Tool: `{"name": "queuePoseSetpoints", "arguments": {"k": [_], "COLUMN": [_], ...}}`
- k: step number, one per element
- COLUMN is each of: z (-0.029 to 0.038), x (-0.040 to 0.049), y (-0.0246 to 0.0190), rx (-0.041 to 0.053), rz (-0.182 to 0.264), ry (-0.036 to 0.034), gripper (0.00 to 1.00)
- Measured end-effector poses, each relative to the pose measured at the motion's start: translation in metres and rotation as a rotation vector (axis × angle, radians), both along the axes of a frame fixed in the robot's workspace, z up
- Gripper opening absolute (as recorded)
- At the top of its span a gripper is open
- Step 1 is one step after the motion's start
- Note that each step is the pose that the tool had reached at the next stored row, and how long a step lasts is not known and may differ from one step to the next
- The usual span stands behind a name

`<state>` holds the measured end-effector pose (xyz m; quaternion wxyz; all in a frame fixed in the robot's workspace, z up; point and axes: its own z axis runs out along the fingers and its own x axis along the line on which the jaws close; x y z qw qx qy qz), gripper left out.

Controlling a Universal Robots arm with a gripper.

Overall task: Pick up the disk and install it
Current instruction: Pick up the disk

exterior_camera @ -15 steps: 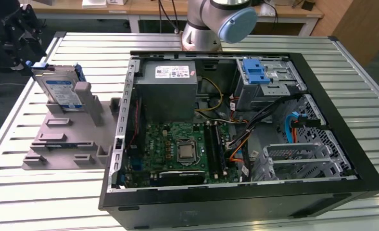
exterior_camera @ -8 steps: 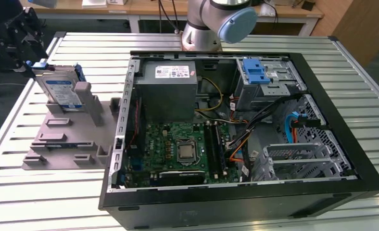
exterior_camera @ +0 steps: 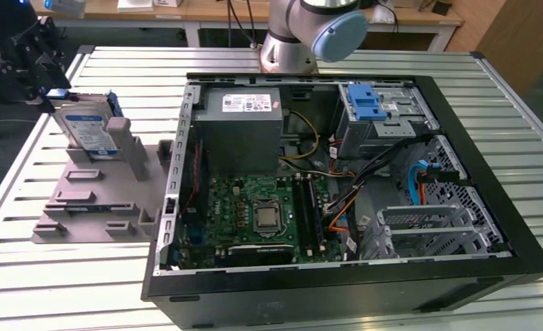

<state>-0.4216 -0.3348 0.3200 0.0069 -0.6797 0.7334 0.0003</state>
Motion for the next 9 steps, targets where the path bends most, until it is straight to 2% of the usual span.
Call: {"name": "queuePoseSetpoints", "arguments": {"k": [2,9], "z": [-0.0012,-0.0107], "x": [0.0,-0.0001], "y": [0.0017,0.002], "rx": [0.0,0.0], "rz": [0.0,0.0], "ry": [0.0001,0.0002], "gripper": [0.64,0.64]}}
